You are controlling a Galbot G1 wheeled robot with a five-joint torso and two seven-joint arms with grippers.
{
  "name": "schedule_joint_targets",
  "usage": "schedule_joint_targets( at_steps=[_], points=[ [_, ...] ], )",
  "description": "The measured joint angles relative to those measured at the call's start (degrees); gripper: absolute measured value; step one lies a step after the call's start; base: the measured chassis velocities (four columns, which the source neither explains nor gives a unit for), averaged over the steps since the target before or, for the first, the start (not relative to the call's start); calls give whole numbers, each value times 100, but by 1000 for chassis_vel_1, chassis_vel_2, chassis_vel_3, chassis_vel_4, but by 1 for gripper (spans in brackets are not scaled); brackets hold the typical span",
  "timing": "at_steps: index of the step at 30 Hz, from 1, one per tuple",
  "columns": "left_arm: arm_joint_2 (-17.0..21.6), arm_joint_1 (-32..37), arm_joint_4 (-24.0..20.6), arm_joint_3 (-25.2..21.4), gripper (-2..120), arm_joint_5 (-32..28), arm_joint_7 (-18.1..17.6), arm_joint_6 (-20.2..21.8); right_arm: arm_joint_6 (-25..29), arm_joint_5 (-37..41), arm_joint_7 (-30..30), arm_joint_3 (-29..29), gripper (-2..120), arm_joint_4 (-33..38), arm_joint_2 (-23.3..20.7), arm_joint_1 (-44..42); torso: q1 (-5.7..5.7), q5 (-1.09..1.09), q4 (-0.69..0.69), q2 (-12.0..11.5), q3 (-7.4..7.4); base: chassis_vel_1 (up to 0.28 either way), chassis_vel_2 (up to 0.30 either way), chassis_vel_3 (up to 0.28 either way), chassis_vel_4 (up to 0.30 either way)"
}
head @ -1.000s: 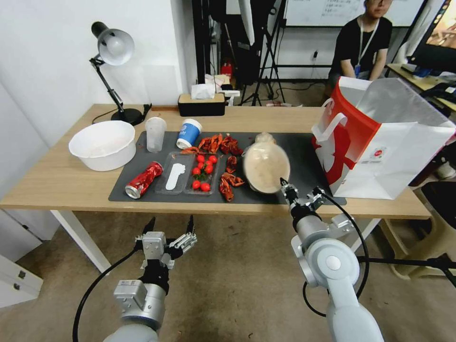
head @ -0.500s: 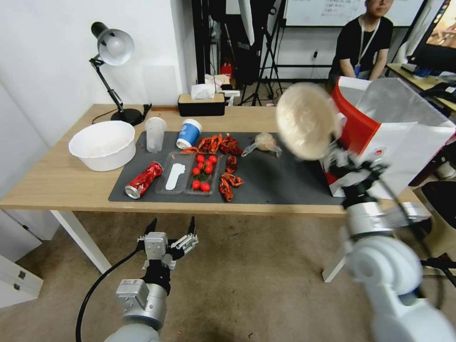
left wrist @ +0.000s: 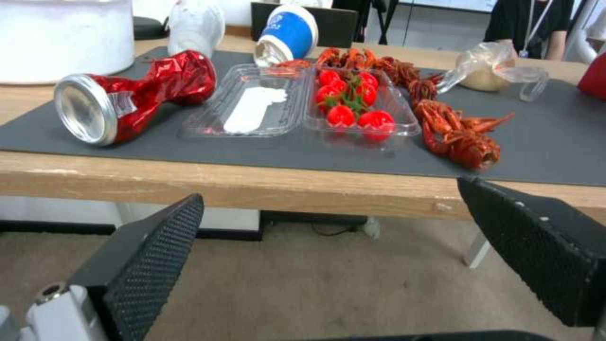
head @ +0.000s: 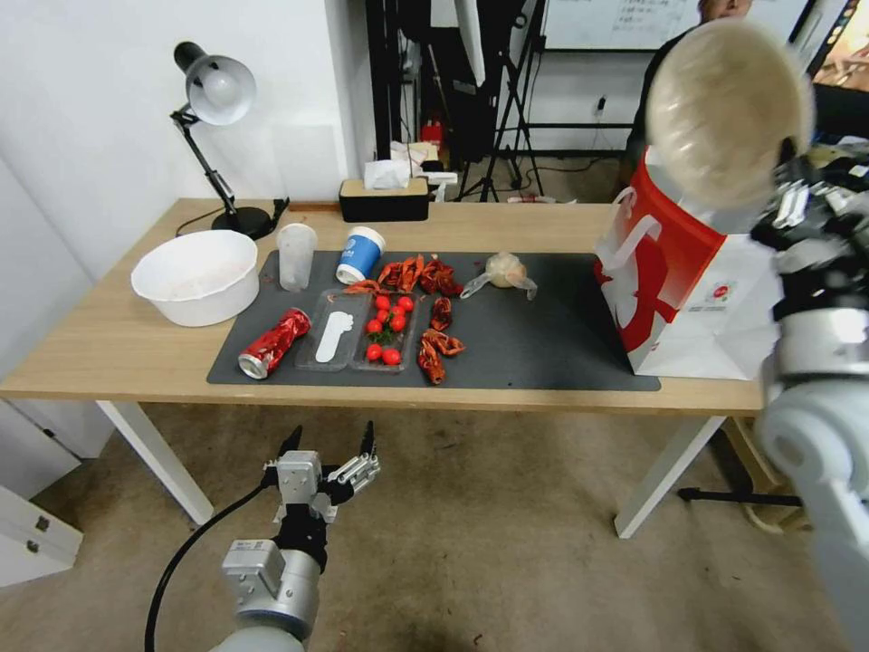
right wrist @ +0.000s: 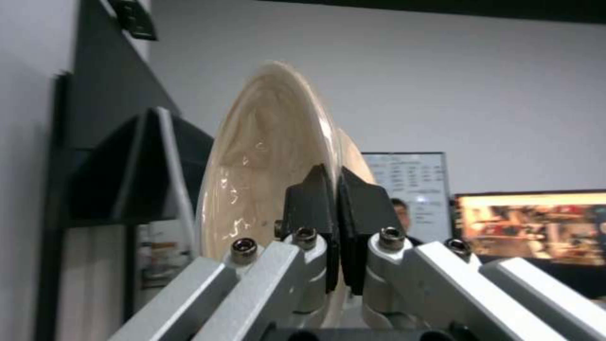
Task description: Pick up the trash from the table and place it into the takeout bag.
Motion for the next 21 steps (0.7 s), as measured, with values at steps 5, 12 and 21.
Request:
schedule_joint_targets(
  at_steps=[5,12,21],
  points=[
    [-13,-5,17,-3,100,0,25,-86,-31,-59,-42,87,0,-383,-166,133,0,0,-1,0,0,0,0,0,0],
    [-13,-5,19,19,100,-10,55,-94,-61,-92,-108,75,8,-552,-179,148,0,1,0,-1,0,0,0,0,0],
    [-9,4,-20,33,100,-29,73,-100,-222,-90,-282,66,47,-700,-128,113,0,0,0,0,0,0,0,0,0]
  ],
)
